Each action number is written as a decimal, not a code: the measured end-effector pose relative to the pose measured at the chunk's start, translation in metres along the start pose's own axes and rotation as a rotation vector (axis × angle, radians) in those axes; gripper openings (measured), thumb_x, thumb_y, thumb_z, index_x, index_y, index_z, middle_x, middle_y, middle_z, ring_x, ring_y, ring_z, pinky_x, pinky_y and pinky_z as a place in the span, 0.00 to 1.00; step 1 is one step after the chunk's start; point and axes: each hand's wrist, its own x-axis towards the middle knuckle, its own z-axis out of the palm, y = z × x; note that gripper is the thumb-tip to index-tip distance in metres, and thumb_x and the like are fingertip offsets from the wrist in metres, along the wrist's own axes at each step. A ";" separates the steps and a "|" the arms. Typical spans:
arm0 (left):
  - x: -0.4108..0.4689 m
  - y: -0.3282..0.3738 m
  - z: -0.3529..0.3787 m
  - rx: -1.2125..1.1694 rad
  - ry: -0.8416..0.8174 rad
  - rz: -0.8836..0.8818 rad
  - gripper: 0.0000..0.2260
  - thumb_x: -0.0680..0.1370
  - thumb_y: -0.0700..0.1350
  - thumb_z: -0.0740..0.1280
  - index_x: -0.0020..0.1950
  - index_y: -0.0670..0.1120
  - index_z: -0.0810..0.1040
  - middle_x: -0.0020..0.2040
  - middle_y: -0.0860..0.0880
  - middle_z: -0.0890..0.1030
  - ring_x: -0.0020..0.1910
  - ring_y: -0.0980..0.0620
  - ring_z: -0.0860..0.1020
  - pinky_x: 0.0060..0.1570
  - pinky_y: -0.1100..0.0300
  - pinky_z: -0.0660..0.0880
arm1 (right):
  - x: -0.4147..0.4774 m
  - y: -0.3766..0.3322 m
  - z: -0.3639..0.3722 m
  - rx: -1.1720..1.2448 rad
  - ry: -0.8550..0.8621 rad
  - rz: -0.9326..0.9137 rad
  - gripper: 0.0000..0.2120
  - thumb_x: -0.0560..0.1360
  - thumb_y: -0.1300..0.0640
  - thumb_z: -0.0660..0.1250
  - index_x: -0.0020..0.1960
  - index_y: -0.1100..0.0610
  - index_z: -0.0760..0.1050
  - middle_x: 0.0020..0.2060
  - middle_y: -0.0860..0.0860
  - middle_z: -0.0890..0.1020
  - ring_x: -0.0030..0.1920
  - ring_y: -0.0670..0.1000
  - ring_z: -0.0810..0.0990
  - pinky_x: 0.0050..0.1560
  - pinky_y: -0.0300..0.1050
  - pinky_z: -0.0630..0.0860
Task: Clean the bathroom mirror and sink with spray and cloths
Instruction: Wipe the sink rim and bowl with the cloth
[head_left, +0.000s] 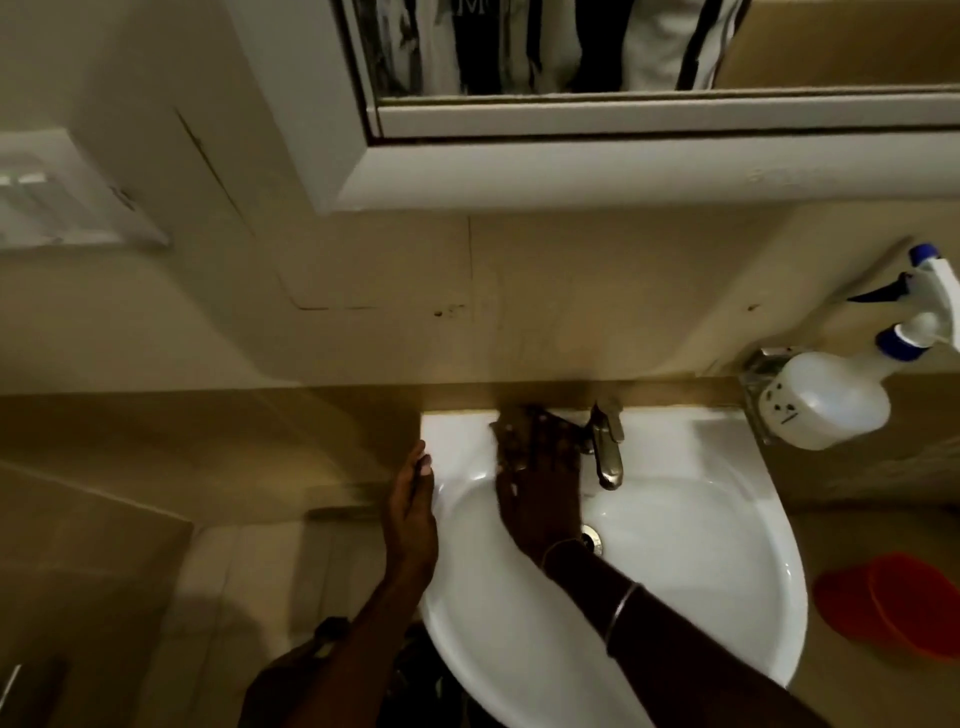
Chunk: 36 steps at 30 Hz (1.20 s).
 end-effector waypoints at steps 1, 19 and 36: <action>0.001 0.000 -0.002 -0.002 0.004 -0.006 0.16 0.85 0.44 0.62 0.74 0.48 0.76 0.70 0.55 0.78 0.68 0.59 0.75 0.67 0.63 0.70 | -0.001 0.005 -0.001 0.006 0.030 0.052 0.38 0.82 0.49 0.60 0.84 0.48 0.41 0.82 0.62 0.53 0.81 0.67 0.49 0.78 0.69 0.54; 0.006 -0.028 -0.024 -0.516 0.107 -0.317 0.17 0.86 0.42 0.60 0.74 0.40 0.73 0.69 0.42 0.78 0.67 0.46 0.77 0.62 0.61 0.76 | -0.029 -0.104 0.023 0.231 -0.208 -0.091 0.26 0.84 0.43 0.51 0.81 0.44 0.58 0.83 0.57 0.41 0.79 0.62 0.28 0.79 0.67 0.40; -0.122 -0.044 -0.050 -0.499 0.193 -0.301 0.16 0.85 0.40 0.60 0.72 0.40 0.75 0.62 0.43 0.82 0.56 0.49 0.81 0.51 0.61 0.79 | -0.162 -0.080 -0.033 0.466 -0.508 -0.198 0.29 0.84 0.45 0.60 0.82 0.44 0.56 0.84 0.49 0.46 0.83 0.56 0.45 0.78 0.56 0.61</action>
